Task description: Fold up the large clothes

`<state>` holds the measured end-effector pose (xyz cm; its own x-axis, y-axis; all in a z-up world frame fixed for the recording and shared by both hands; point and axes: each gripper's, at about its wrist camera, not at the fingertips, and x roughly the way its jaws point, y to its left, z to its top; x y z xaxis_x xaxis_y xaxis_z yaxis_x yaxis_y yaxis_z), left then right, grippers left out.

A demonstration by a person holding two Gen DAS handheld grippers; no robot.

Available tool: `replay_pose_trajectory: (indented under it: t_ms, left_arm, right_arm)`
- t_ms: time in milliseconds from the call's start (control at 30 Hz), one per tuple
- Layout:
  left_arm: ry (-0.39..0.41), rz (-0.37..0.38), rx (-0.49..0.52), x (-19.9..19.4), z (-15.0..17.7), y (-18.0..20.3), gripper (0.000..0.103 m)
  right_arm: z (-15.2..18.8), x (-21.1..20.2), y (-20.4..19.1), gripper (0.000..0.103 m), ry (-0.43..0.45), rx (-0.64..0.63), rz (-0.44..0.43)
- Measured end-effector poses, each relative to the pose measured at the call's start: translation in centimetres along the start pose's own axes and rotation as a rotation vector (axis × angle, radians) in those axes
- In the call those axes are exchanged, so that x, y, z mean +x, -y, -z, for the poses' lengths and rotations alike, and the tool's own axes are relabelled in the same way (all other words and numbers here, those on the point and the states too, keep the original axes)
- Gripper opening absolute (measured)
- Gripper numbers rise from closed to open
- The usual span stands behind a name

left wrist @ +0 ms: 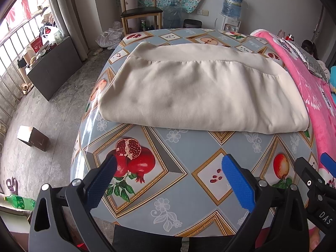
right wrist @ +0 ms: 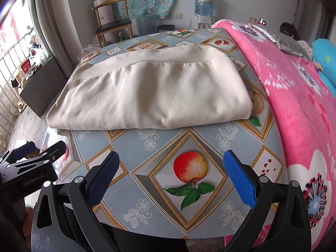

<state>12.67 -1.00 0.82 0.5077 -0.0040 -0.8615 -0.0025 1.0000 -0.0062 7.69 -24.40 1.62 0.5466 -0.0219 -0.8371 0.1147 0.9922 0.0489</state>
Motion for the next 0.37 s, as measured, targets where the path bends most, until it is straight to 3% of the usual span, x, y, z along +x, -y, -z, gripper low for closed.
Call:
replay_pose_trajectory:
  t_ms: [367]
  left_arm:
    - [-0.002,0.002,-0.002,-0.05,0.01,-0.03,0.098]
  right_arm:
    - [-0.01,-0.01,0.06,0.096,0.003,0.0,-0.004]
